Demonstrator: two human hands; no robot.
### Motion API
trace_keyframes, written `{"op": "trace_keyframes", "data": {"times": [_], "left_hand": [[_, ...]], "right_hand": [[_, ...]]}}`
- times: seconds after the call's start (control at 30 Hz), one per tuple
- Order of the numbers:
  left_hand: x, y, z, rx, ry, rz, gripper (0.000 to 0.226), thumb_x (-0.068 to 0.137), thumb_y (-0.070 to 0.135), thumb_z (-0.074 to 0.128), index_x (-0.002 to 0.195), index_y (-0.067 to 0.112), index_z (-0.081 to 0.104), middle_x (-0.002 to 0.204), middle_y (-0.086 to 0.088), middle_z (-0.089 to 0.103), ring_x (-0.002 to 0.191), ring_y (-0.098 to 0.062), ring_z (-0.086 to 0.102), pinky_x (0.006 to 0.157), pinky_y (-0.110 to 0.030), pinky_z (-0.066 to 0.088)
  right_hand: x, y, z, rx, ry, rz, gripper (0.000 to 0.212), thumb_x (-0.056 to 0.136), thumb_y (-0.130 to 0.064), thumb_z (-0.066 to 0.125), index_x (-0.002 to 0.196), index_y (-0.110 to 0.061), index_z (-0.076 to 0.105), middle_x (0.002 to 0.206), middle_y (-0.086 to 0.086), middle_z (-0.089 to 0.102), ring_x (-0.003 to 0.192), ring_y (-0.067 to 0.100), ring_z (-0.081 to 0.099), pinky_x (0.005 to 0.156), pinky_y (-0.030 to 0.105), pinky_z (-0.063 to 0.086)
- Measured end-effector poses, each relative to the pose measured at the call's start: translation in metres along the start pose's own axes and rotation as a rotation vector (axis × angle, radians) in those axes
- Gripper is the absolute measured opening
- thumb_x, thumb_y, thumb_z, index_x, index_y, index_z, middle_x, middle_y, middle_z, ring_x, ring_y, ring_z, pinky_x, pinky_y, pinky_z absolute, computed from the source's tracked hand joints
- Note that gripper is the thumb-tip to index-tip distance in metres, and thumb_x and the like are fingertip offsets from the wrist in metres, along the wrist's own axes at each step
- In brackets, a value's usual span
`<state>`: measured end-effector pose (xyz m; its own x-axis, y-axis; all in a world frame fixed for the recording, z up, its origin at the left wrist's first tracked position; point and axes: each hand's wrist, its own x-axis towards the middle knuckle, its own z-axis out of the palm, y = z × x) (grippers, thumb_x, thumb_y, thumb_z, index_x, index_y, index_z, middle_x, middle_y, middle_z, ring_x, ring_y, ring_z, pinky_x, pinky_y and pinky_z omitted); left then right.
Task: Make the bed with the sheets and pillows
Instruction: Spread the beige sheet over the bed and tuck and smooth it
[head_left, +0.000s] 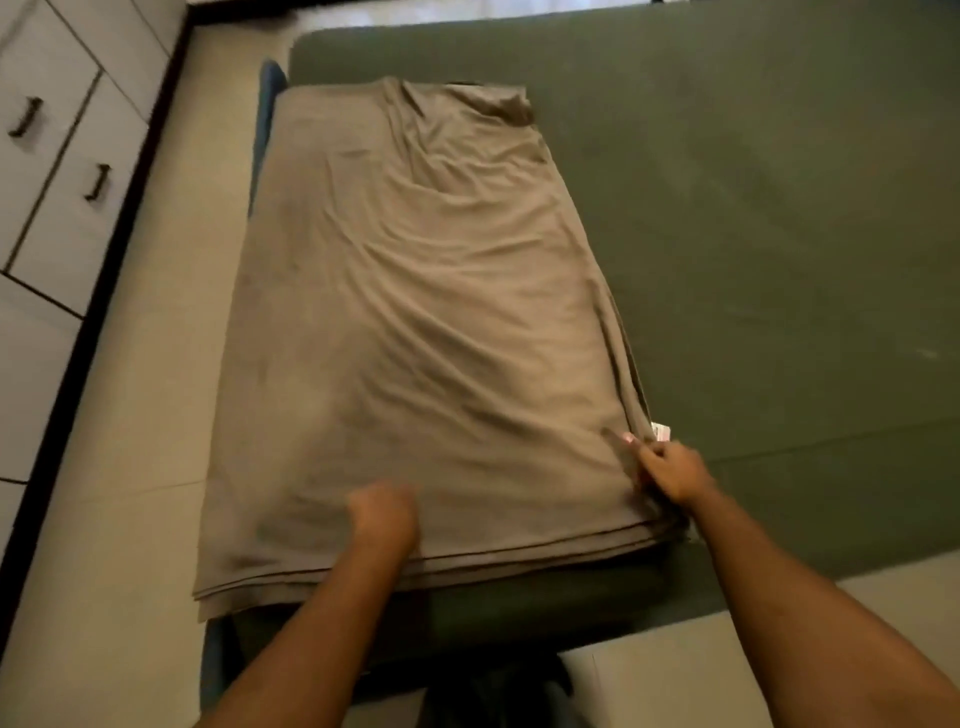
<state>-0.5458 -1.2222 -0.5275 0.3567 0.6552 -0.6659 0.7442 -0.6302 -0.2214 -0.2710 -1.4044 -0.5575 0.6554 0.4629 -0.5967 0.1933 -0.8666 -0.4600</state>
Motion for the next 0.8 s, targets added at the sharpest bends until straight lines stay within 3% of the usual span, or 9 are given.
{"op": "trace_keyframes", "data": {"times": [0.1, 0.2, 0.27, 0.37, 0.43, 0.53, 0.63, 0.7, 0.8], "left_hand": [[0.0, 0.068, -0.001, -0.169, 0.191, 0.266, 0.052, 0.087, 0.05, 0.055, 0.129, 0.023, 0.043, 0.13, -0.002, 0.046, 0.123, -0.024, 0.044, 0.095, -0.039, 0.043], [-0.007, 0.115, 0.01, -0.14, 0.217, 0.439, 0.068, 0.076, 0.062, 0.062, 0.129, 0.026, 0.038, 0.128, -0.001, 0.041, 0.121, -0.024, 0.04, 0.091, -0.038, 0.042], [-0.008, 0.138, 0.022, -0.13, 0.2, 0.46, 0.077, 0.075, 0.061, 0.066, 0.135, 0.027, 0.032, 0.131, -0.001, 0.036, 0.122, -0.023, 0.037, 0.09, -0.038, 0.041], [-0.009, 0.16, 0.031, -0.14, 0.214, 0.485, 0.084, 0.074, 0.061, 0.067, 0.14, 0.031, 0.024, 0.133, 0.0, 0.032, 0.123, -0.022, 0.033, 0.093, -0.037, 0.039], [-0.011, 0.173, 0.03, -0.144, 0.246, 0.533, 0.083, 0.074, 0.06, 0.067, 0.141, 0.033, 0.024, 0.132, 0.0, 0.033, 0.121, -0.022, 0.035, 0.092, -0.036, 0.04], [-0.01, 0.188, 0.025, -0.181, 0.248, 0.567, 0.077, 0.081, 0.049, 0.065, 0.143, 0.036, 0.021, 0.126, -0.001, 0.039, 0.115, -0.022, 0.043, 0.085, -0.035, 0.046], [-0.006, 0.204, 0.021, -0.176, 0.249, 0.571, 0.073, 0.088, 0.038, 0.058, 0.146, 0.041, 0.014, 0.124, -0.002, 0.047, 0.109, -0.025, 0.053, 0.08, -0.037, 0.048], [-0.002, 0.215, 0.02, -0.141, 0.252, 0.577, 0.071, 0.09, 0.037, 0.053, 0.148, 0.042, 0.012, 0.126, -0.004, 0.05, 0.107, -0.028, 0.057, 0.078, -0.037, 0.049], [0.002, 0.228, 0.018, -0.093, 0.221, 0.595, 0.071, 0.091, 0.048, 0.052, 0.149, 0.042, 0.011, 0.129, -0.006, 0.055, 0.108, -0.03, 0.06, 0.081, -0.037, 0.048]], "right_hand": [[0.009, 0.004, -0.005, 0.078, 0.308, 0.061, 0.04, 0.085, -0.046, 0.065, 0.103, -0.009, 0.064, 0.107, 0.02, 0.062, 0.103, 0.038, 0.057, 0.085, 0.037, 0.045], [0.004, 0.009, 0.002, 0.03, 0.222, 0.245, 0.08, 0.071, -0.064, 0.069, 0.132, -0.018, 0.047, 0.134, 0.014, 0.044, 0.125, 0.037, 0.042, 0.101, 0.043, 0.038], [0.005, 0.011, 0.014, -0.037, 0.158, 0.264, 0.079, 0.07, -0.065, 0.069, 0.132, -0.02, 0.046, 0.136, 0.011, 0.043, 0.127, 0.034, 0.041, 0.1, 0.045, 0.038], [0.013, 0.013, 0.023, -0.019, 0.175, 0.196, 0.045, 0.087, -0.049, 0.059, 0.122, -0.021, 0.055, 0.127, 0.011, 0.058, 0.117, 0.034, 0.053, 0.092, 0.041, 0.043], [0.014, 0.023, 0.019, 0.068, 0.249, 0.228, 0.034, 0.095, -0.044, 0.049, 0.114, -0.018, 0.059, 0.121, 0.014, 0.061, 0.111, 0.034, 0.057, 0.08, 0.036, 0.044], [0.007, 0.048, 0.012, 0.048, 0.323, 0.334, 0.034, 0.099, -0.042, 0.041, 0.111, -0.017, 0.061, 0.117, 0.014, 0.062, 0.106, 0.033, 0.058, 0.074, 0.034, 0.04], [0.003, 0.063, 0.014, -0.009, 0.416, 0.377, 0.035, 0.099, -0.042, 0.039, 0.115, -0.018, 0.058, 0.12, 0.011, 0.061, 0.11, 0.032, 0.056, 0.084, 0.037, 0.041], [0.005, 0.063, 0.017, -0.013, 0.452, 0.347, 0.043, 0.096, -0.05, 0.039, 0.119, -0.018, 0.056, 0.125, 0.01, 0.057, 0.116, 0.032, 0.051, 0.093, 0.041, 0.038], [0.009, 0.054, 0.021, -0.074, 0.406, 0.243, 0.048, 0.092, -0.057, 0.042, 0.119, -0.019, 0.054, 0.123, 0.008, 0.06, 0.117, 0.031, 0.052, 0.094, 0.041, 0.037]]}}
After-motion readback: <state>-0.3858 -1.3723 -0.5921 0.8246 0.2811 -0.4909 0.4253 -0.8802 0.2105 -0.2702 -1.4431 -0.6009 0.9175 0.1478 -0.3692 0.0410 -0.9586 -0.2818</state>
